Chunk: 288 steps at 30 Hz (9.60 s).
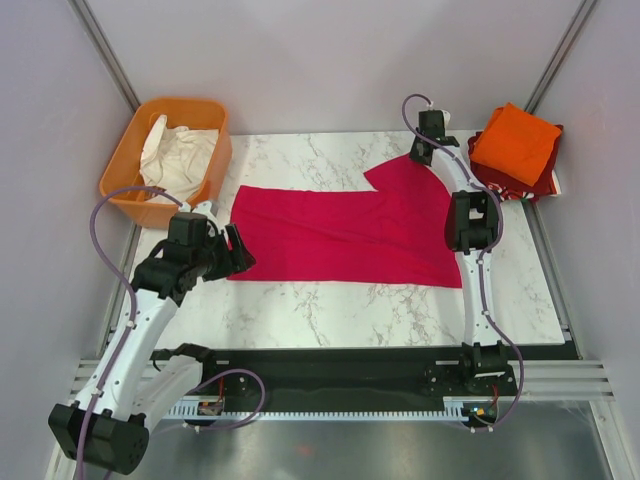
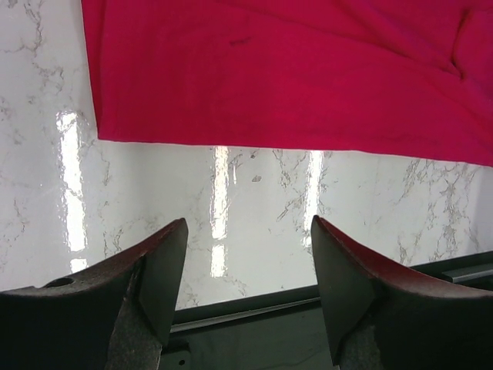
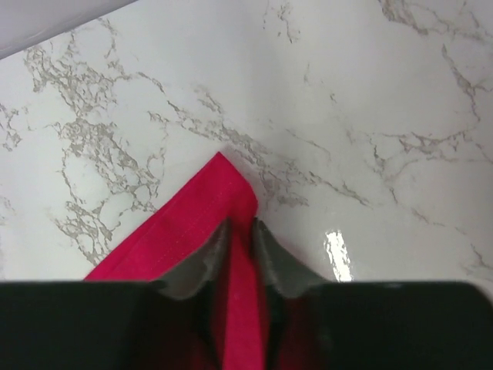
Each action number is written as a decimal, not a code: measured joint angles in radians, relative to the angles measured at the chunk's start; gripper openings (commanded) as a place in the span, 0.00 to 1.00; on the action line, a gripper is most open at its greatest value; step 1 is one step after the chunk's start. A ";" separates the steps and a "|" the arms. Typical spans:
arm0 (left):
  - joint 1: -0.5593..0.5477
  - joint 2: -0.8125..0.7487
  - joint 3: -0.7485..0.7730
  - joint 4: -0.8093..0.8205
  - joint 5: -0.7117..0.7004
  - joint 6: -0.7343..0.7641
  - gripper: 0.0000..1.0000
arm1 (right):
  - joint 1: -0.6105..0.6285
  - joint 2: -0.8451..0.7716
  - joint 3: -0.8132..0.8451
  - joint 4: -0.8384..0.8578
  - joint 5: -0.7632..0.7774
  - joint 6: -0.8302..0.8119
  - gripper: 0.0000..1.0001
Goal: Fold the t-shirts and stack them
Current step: Fold the tshirt
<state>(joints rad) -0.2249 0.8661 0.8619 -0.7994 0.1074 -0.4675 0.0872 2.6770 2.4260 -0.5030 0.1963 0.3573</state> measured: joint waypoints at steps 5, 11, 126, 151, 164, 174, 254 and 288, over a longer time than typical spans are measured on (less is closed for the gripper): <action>0.004 0.004 0.000 0.002 -0.001 0.000 0.72 | 0.000 -0.007 -0.035 0.052 -0.001 -0.004 0.00; 0.008 -0.003 -0.001 0.002 -0.005 0.000 0.72 | 0.001 -0.047 -0.093 0.072 -0.023 -0.033 0.00; 0.088 1.159 0.922 -0.092 -0.330 0.174 0.02 | -0.084 -1.230 -1.194 0.193 -0.375 -0.021 0.00; 0.088 0.855 0.443 -0.109 -0.341 0.150 0.02 | -0.067 -1.580 -1.496 -0.035 -0.093 0.108 0.00; 0.088 0.895 0.375 -0.081 -0.330 0.141 0.98 | -0.072 -1.640 -1.567 -0.080 0.082 0.174 0.00; 0.069 0.811 0.346 -0.061 -0.341 0.139 0.95 | -0.072 -1.661 -1.638 -0.042 0.040 0.168 0.00; -0.095 0.530 0.164 -0.009 -0.315 0.109 0.96 | 0.455 -1.123 -1.421 0.353 -0.212 0.411 0.93; -0.038 0.447 0.164 -0.006 -0.324 0.093 0.96 | 0.806 -0.767 -1.394 0.607 -0.212 0.632 0.00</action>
<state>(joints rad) -0.2630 1.3132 1.0264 -0.8059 -0.2169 -0.3740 0.8932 1.9102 1.0321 0.1043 -0.0162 0.9890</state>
